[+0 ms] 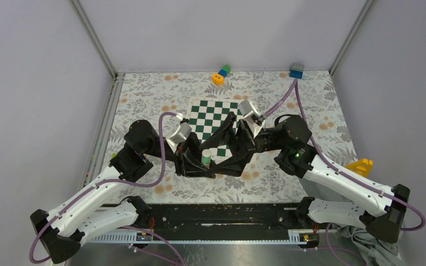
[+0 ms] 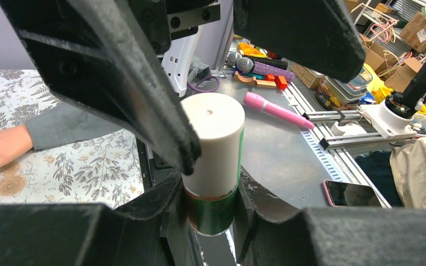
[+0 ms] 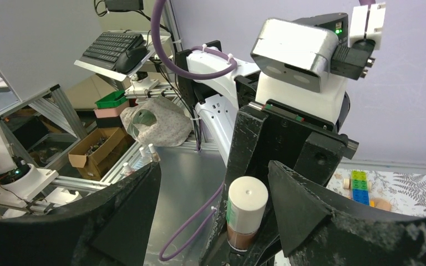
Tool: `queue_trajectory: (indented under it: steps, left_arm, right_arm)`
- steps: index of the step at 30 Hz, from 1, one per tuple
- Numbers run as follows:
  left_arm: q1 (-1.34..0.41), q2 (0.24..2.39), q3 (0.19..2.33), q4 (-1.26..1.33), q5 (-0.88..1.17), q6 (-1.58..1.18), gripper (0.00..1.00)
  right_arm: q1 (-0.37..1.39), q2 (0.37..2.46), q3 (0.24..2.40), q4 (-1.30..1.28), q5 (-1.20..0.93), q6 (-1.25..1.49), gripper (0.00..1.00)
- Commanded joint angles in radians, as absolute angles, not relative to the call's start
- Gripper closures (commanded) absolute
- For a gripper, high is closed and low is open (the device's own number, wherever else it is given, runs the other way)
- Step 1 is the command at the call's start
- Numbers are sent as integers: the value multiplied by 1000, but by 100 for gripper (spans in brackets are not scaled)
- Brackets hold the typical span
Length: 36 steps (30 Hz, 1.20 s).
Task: Paint the nails
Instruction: Screw the nail polish bottle.
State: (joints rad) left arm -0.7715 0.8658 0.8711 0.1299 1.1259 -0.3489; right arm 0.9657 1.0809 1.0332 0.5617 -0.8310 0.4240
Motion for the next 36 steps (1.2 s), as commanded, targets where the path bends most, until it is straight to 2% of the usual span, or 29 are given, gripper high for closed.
queue_trajectory:
  steps: [1,6,19,26,33,36]
  left_arm:
    - [-776,859,889,203,1156,-351,100]
    - [-777,856,889,203,1155,-351,100]
    - [-776,848,886,204,1135,-348,100]
    - [-776,845,882,202,1128,-344,100]
    - [-776,838,880,194,1100,-334,100]
    - [-777,832,885,162,1069,-306,100]
  right_arm:
    - [959,1079,1026,589,-806,412,22]
    - [958,1084,1023,589,-800,416,23]
    - [959,1110,1022,582,-817,462,47]
    - [958,1111,1019,571,-821,469,55]
    - [958,1111,1015,552,-816,466,72]
    - [958,1109,1015,520,-805,452,84]
